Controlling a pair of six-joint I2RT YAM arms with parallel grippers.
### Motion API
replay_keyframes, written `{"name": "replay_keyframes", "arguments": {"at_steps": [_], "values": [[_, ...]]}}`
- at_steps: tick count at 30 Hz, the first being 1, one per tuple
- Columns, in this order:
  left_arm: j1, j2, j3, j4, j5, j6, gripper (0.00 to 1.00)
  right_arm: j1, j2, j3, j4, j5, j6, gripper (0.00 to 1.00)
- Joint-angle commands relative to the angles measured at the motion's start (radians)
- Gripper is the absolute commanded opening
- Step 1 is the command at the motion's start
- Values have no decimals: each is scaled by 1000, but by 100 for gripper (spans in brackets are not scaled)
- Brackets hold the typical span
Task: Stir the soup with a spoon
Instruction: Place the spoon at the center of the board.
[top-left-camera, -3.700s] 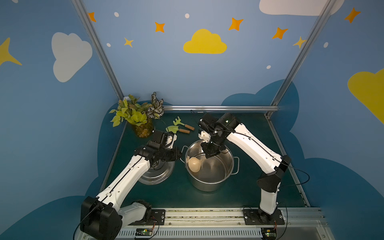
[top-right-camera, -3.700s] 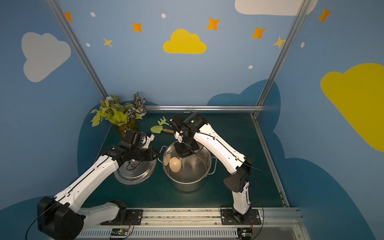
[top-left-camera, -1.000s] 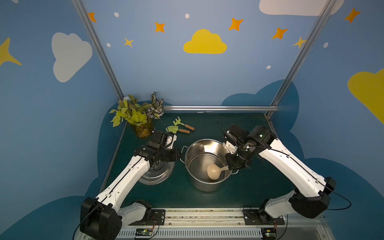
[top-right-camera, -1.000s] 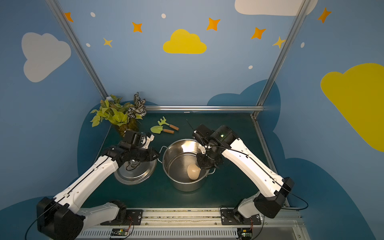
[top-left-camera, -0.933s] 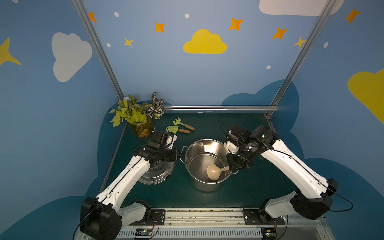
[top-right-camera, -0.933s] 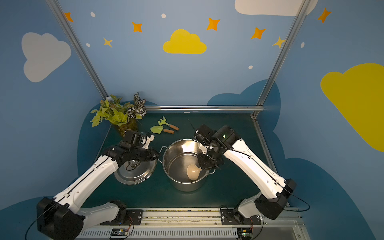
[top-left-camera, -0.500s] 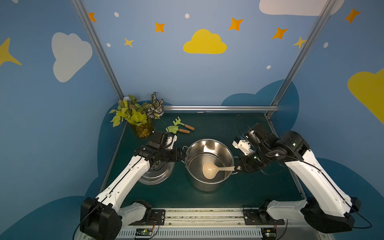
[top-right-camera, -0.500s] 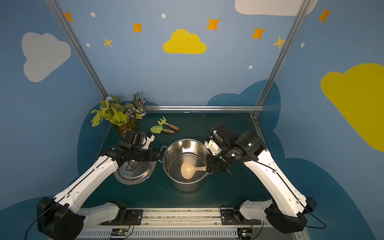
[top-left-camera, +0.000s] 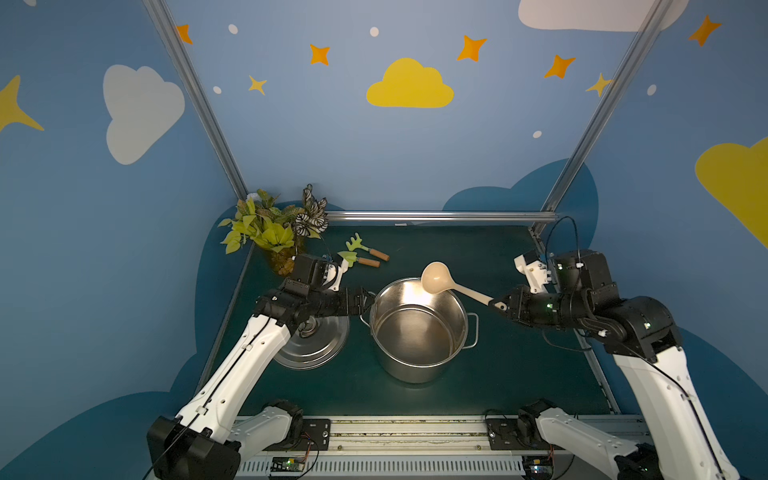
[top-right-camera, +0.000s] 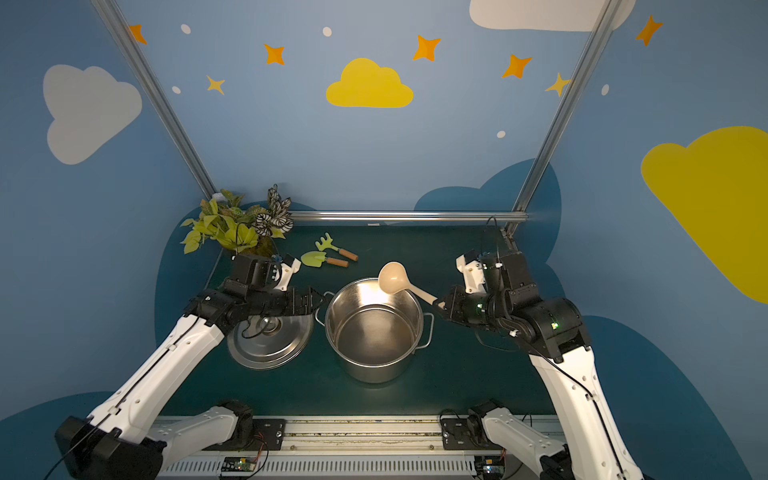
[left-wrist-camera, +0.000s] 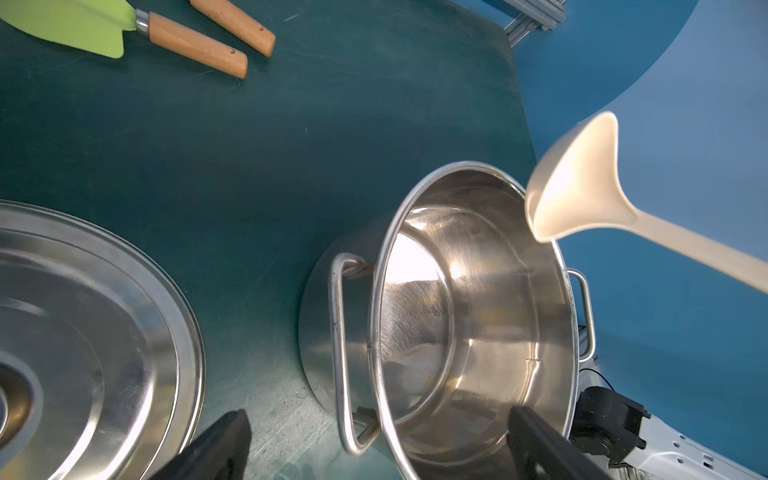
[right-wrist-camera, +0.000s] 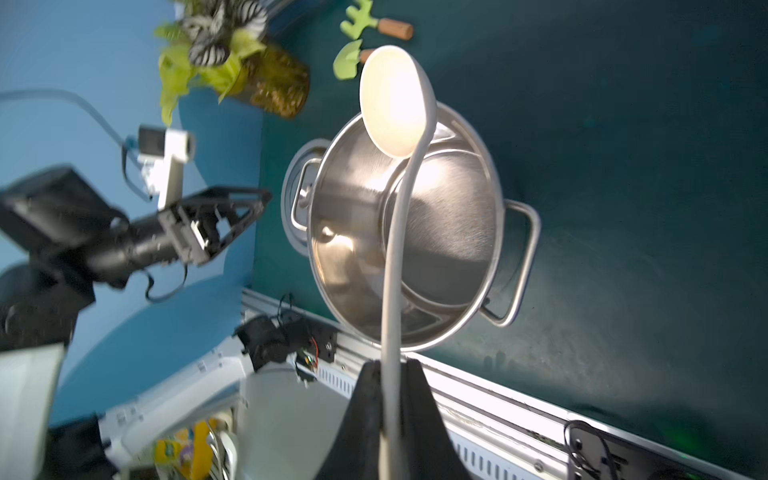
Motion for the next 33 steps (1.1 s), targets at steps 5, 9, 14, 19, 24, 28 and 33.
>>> {"name": "replay_keyframes", "arguments": {"at_steps": [5, 9, 14, 19, 24, 28, 33], "values": [[19, -79, -54, 38, -35, 23, 100, -393, -139, -399, 528, -203, 337, 0], [29, -109, -87, 61, -50, 26, 100, -449, -138, -551, 601, -232, 371, 0], [37, -106, -110, 69, -37, 28, 100, -465, -106, -665, 633, -255, 328, 0], [38, -103, -136, 86, -29, 24, 100, -466, -126, -766, 669, -232, 314, 0], [39, -100, -148, 94, -32, 28, 100, -468, -176, -842, 595, -171, 270, 16], [41, -98, -152, 106, -39, 27, 100, -468, -217, -877, 533, -96, 253, 29], [42, -101, -154, 117, -68, 32, 100, -468, -261, -903, 479, -4, 215, 55]]}}
